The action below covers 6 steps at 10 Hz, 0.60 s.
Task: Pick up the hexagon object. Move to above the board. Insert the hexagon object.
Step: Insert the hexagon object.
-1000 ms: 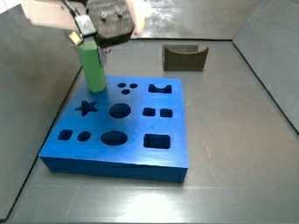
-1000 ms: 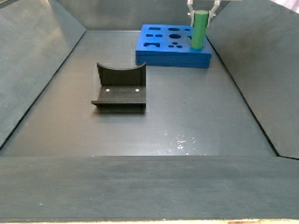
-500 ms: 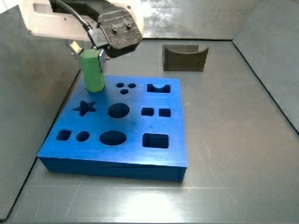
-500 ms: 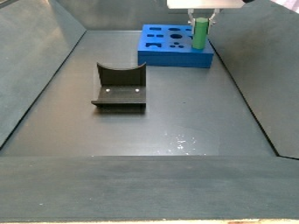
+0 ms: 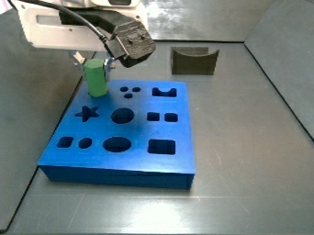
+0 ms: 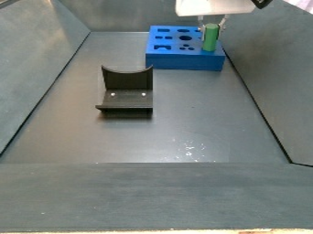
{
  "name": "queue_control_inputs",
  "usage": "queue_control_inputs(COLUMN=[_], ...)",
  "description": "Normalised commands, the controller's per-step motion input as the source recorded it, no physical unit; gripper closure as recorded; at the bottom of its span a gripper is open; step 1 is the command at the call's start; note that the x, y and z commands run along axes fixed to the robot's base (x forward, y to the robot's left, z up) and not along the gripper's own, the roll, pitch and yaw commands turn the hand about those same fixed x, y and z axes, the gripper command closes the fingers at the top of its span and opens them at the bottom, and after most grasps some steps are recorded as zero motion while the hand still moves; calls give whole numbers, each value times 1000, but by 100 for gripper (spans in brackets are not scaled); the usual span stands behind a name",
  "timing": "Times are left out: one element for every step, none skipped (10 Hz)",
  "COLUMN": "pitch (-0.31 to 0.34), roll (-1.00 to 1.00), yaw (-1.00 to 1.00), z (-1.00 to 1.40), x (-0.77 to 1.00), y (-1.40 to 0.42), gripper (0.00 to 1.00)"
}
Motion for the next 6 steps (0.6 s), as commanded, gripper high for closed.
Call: queue_control_inputs(pitch=[-14, -11, -11, -349, 0, 0], roll=[20, 20, 20, -151, 6, 77], yaw=[389, 389, 386, 0, 0, 34], z=[-1000, -1000, -1000, -563, 0, 0], x=[0, 0, 0, 163, 0, 0], y=[0, 0, 0, -43, 0, -69], gripper=[100, 100, 100, 100, 100, 100])
